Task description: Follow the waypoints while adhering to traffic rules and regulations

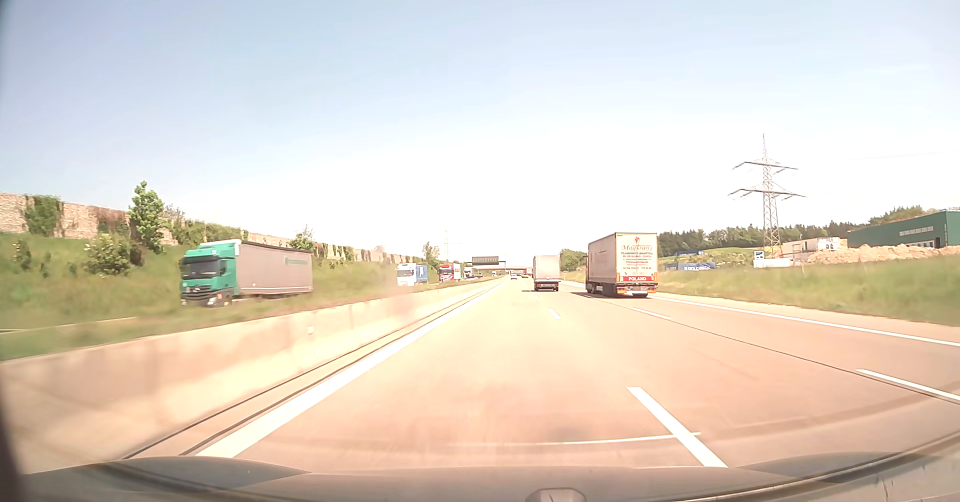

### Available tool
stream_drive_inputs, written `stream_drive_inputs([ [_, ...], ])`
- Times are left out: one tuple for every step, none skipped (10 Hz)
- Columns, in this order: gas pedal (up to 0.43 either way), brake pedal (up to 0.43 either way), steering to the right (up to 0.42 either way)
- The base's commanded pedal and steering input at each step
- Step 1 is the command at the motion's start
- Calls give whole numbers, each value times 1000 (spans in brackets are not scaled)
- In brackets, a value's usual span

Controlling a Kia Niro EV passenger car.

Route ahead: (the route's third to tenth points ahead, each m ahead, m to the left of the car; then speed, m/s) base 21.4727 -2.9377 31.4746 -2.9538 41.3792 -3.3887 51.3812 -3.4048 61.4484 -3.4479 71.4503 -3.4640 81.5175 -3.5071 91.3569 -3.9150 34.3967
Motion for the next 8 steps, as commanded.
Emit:
stream_drive_inputs([
  [339, 0, 0],
  [339, 0, 0],
  [339, 0, 0],
  [339, 0, 0],
  [339, 0, 0],
  [339, 0, 0],
  [339, 0, 0],
  [339, 0, 0],
])
